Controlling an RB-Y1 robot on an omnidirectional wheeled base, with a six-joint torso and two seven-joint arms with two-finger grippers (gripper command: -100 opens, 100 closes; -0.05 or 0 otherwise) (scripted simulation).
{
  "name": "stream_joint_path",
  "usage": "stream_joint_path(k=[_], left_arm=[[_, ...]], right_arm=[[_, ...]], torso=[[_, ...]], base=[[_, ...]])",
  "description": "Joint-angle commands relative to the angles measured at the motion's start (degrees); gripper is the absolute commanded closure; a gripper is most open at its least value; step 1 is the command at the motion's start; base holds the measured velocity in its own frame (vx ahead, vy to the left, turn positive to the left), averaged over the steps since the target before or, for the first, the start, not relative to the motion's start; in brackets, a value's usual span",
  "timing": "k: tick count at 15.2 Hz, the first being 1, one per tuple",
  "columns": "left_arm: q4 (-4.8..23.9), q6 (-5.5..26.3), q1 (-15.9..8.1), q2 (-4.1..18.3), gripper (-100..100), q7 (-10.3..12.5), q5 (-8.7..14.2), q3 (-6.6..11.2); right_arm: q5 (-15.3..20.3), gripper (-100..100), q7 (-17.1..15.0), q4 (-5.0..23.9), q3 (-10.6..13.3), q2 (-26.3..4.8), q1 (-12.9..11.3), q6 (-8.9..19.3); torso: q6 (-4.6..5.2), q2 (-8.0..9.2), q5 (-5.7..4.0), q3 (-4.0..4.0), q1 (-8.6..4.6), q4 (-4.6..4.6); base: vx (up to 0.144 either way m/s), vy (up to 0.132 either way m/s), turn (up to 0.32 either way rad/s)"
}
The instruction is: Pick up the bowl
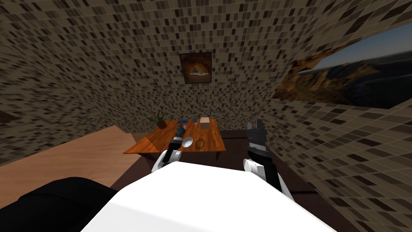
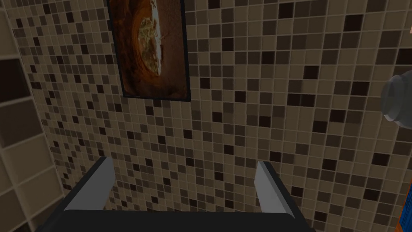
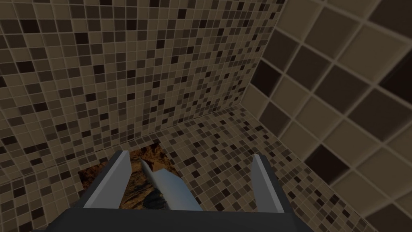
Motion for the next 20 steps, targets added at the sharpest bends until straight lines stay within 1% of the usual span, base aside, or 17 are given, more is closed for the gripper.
stream_joint_path(k=[1, 2, 3, 4, 5, 6, 7, 9, 10, 12, 13, 14, 15, 16, 17, 18, 20], left_arm=[[2.3, 2.3, -0.8, 0.4, -100, -0.3, 0.3, 0.23], [4.0, 3.8, -1.9, 0.9, -100, -0.6, 0.7, 0.61], [4.8, 4.8, -1.9, 0.9, -100, -0.6, 0.7, 0.61], [4.8, 4.8, -1.9, 0.9, -100, -0.6, 0.7, 0.61], [7.3, 6.9, -3.0, 1.3, -100, -0.9, 1.1, 1.0], [7.4, 7.4, -3.0, 1.3, -100, -0.9, 1.1, 1.0], [10.0, 8.7, -4.1, 1.7, -100, -1.3, 1.5, 1.4], [10.0, 10.0, -4.1, 1.7, -100, -1.3, 1.5, 1.4], [12.7, 11.5, -5.2, 2.0, -100, -1.6, 2.0, 1.81], [12.7, 12.7, -5.2, 2.0, -100, -1.6, 2.0, 1.81], [15.4, 14.2, -6.4, 2.3, -100, -1.9, 2.4, 2.23], [15.4, 15.3, -6.4, 2.3, -100, -1.9, 2.4, 2.23], [15.4, 15.5, -6.4, 2.3, -100, -1.9, 2.4, 2.23], [17.4, 17.7, -7.6, 2.6, -100, -2.2, 2.9, 2.65], [18.2, 18.3, -7.6, 2.6, -100, -2.2, 2.9, 2.65], [20.2, 19.8, -8.8, 2.8, -100, -2.6, 3.3, 3.07], [20.9, 21.1, -8.8, 2.8, -100, -2.6, 3.3, 3.07]], right_arm=[[0.0, 0, 0.0, 0.0, 0.0, 0.0, 0.0, 0.0], [0.0, 0, 0.0, 0.0, 0.0, 0.0, 0.0, 0.0], [0.0, 0, 0.0, 0.0, 0.0, 0.0, 0.0, 0.0], [0.0, 0, 0.0, 0.0, 0.0, 0.0, 0.0, 0.0], [0.0, 0, 0.0, 0.0, 0.0, 0.0, 0.0, 0.0], [0.0, 0, 0.0, 0.0, 0.0, 0.0, 0.0, 0.0], [0.0, 0, 0.0, 0.0, 0.0, 0.0, 0.0, 0.0], [0.0, 0, 0.0, 0.0, 0.0, 0.0, 0.0, 0.0], [0.0, 0, 0.0, 0.0, 0.0, 0.0, 0.0, 0.0], [0.0, 0, 0.0, 0.0, 0.0, 0.0, 0.0, 0.0], [0.0, 0, 0.0, 0.0, 0.0, 0.0, 0.0, 0.0], [0.0, 0, 0.0, 0.0, 0.0, 0.0, 0.0, 0.0], [0.0, 0, 0.0, 0.0, 0.0, 0.0, 0.0, 0.0], [0.0, 0, 0.0, 0.0, 0.0, 0.0, 0.0, 0.0], [0.0, 0, 0.0, 0.0, 0.0, 0.0, 0.0, 0.0], [0.0, 0, 0.0, 0.0, 0.0, 0.0, 0.0, 0.0], [0.0, 0, 0.0, 0.0, 0.0, 0.0, 0.0, 0.0]], torso=[[0.0, 0.0, 0.0, 0.0, 0.0, 0.0], [-0.01, 0.0, 0.0, 0.0, 0.01, 0.0], [-0.01, 0.03, 0.01, 0.01, 0.05, 0.0], [-0.01, 0.03, 0.02, 0.02, 0.06, 0.01], [-0.02, 0.02, 0.01, 0.01, 0.01, 0.01], [-0.01, 0.0, 0.0, 0.0, -0.01, 0.0], [-0.01, -0.01, 0.0, -0.01, -0.02, 0.0], [-0.02, 0.0, 0.01, 0.0, 0.03, 0.0], [-0.03, -0.01, 0.0, 0.0, 0.01, 0.0], [-0.01, -0.01, 0.0, 0.0, 0.0, 0.0], [-0.02, 0.0, -0.01, 0.0, -0.03, 0.0], [-0.01, 0.0, -0.01, 0.0, -0.02, 0.0], [-0.01, 0.0, -0.01, 0.0, -0.01, 0.0], [-0.02, -0.02, -0.01, -0.01, -0.04, 0.0], [0.0, -0.04, -0.01, -0.02, -0.03, 0.0], [-0.01, -0.02, 0.0, -0.01, -0.01, -0.01], [-0.02, 0.0, 0.01, 0.0, 0.04, 0.0]], base=[[-0.017, 0.053, -0.083], [-0.027, 0.061, -0.09], [-0.028, 0.06, -0.078], [-0.016, 0.041, -0.035], [-0.012, 0.039, -0.06], [-0.012, 0.041, -0.078], [-0.02, 0.048, -0.111], [-0.013, 0.051, -0.064], [-0.012, 0.044, -0.06], [-0.017, 0.041, -0.065], [-0.019, 0.042, -0.068], [-0.016, 0.046, -0.079], [-0.008, 0.034, -0.035], [-0.011, 0.039, -0.084], [-0.017, 0.045, -0.096], [-0.017, 0.053, -0.108], [-0.019, 0.052, -0.061]])
